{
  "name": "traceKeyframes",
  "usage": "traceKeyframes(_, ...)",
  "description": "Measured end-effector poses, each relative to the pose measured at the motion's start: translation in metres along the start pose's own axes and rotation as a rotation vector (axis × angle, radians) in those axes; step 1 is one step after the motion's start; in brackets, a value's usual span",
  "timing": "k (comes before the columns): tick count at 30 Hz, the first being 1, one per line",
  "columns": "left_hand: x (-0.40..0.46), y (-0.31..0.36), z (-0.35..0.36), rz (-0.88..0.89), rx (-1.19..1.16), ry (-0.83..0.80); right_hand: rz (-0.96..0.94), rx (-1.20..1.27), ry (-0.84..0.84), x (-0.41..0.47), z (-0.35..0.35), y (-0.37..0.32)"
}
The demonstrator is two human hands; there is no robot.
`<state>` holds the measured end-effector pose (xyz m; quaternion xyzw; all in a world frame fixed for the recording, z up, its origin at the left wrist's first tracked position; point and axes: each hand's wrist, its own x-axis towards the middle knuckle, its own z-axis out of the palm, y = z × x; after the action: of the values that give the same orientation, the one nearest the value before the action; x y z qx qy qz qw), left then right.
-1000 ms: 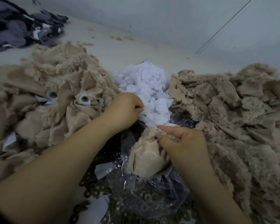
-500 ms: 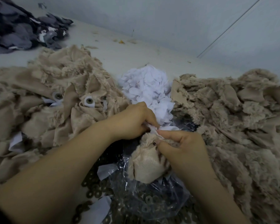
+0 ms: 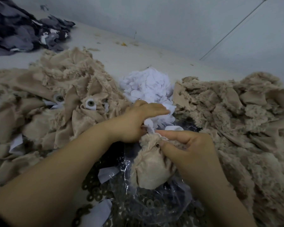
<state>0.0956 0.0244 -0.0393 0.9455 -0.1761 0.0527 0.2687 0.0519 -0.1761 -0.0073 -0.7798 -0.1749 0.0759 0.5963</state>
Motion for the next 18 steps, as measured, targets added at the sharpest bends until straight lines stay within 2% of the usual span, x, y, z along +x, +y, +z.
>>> traceKeyframes(2, -0.007, 0.009, -0.007, 0.055, -0.228, -0.048, 0.007, 0.017, 0.013, 0.0, 0.0, -0.001)
traceKeyframes(4, -0.01, 0.017, -0.007, 0.056, -0.4, -0.008, 0.001, 0.036, 0.033, 0.0, 0.001, -0.002)
traceKeyframes(6, -0.01, 0.023, -0.004, -0.064, -0.54, 0.128, -0.017, 0.038, 0.051, -0.001, 0.001, -0.004)
traceKeyframes(8, -0.008, 0.022, 0.0, -0.2, -0.585, 0.295, -0.025, 0.054, 0.067, -0.002, 0.0, -0.005)
traceKeyframes(10, -0.008, 0.017, 0.003, -0.244, -0.555, 0.385, -0.025, 0.067, 0.082, -0.002, 0.0, -0.003)
traceKeyframes(12, -0.009, 0.015, 0.0, -0.211, -0.483, 0.439, -0.021, 0.074, 0.072, -0.002, 0.0, -0.002)
traceKeyframes(15, -0.008, 0.012, -0.001, -0.149, -0.199, 0.521, -0.004, 0.096, 0.03, -0.001, 0.001, -0.002)
traceKeyframes(18, -0.005, 0.013, -0.003, -0.209, 0.141, 0.353, -0.015, 0.07, 0.032, -0.002, 0.001, -0.001)
